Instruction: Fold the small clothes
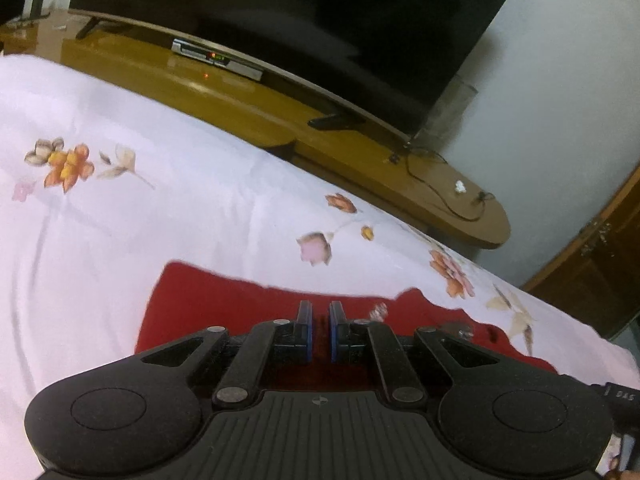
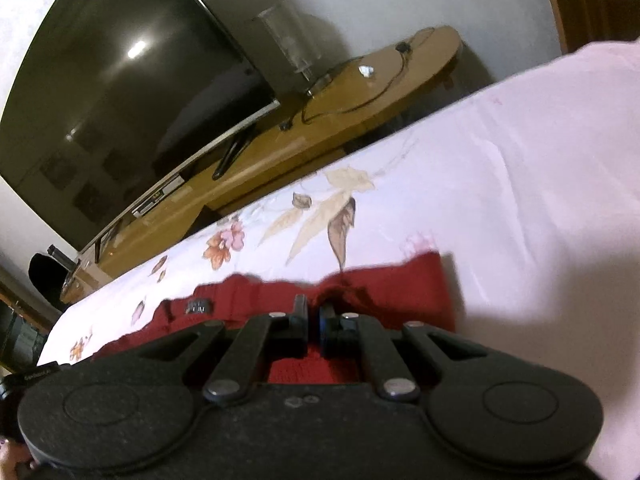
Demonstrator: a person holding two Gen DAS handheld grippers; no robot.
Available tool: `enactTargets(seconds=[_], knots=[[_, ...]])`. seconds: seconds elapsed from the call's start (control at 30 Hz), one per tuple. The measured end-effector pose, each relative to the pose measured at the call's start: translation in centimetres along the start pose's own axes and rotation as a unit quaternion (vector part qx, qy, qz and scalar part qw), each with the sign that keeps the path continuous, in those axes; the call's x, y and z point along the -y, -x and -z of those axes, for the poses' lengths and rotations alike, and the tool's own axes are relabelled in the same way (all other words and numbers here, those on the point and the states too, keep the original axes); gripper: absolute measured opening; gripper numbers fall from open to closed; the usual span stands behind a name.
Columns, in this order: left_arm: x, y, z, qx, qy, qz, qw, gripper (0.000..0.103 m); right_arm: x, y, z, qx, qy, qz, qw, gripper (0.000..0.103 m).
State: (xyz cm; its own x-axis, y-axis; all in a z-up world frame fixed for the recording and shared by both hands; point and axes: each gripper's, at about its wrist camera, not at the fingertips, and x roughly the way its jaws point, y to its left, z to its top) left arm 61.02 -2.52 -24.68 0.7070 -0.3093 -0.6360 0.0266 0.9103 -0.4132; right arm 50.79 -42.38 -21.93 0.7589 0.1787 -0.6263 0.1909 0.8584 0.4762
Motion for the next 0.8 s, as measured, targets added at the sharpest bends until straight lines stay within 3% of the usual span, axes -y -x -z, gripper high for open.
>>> enactTargets(seconds=[0.07,0.17,0.27,0.47,0.63,0.73,0.8], knots=[[0.0,-0.6,-0.4,-0.012,-0.006,-0.011,0.9999,0.008,-0.1,-0.7,-0.2,-0.003,0.004,0.004,1.000,0.009],[-0.8,-0.2,-1.1,-0.010,0.014,-0.012,0.9998,0.008,0.8,-0.8,-0.1,-0.006,-0.029,-0.013,0.999,0.027],[-1.4,0.7,-1.8,0.001,0.010,-0.019,0.9998,0.008,1.0,0.9,-0.7,0.036,-0.031,-0.006,0.999,0.060],[-1.4,2.8,-0.7,0.000,-0.035,-0.020,0.9992,0.008,-1.0,3.2,-0.7,0.059,0.046,0.033,0.997,0.045],[0.7,2.0,1.9,-0.029,-0.075,0.001,0.9968,0.008,-3.9,1.6,1.5,0.025,0.135,0.047,0.989,0.042],[0.5,1.4,2.7,-0.021,-0.080,-0.023,0.9963,0.008,-4.0,0.3,2.7,0.010,0.167,0.085,0.982,0.040],[-0.2,1.4,2.3,-0.020,-0.069,-0.029,0.9970,0.008,-2.6,-0.4,2.5,0.002,0.156,0.094,0.983,0.033]])
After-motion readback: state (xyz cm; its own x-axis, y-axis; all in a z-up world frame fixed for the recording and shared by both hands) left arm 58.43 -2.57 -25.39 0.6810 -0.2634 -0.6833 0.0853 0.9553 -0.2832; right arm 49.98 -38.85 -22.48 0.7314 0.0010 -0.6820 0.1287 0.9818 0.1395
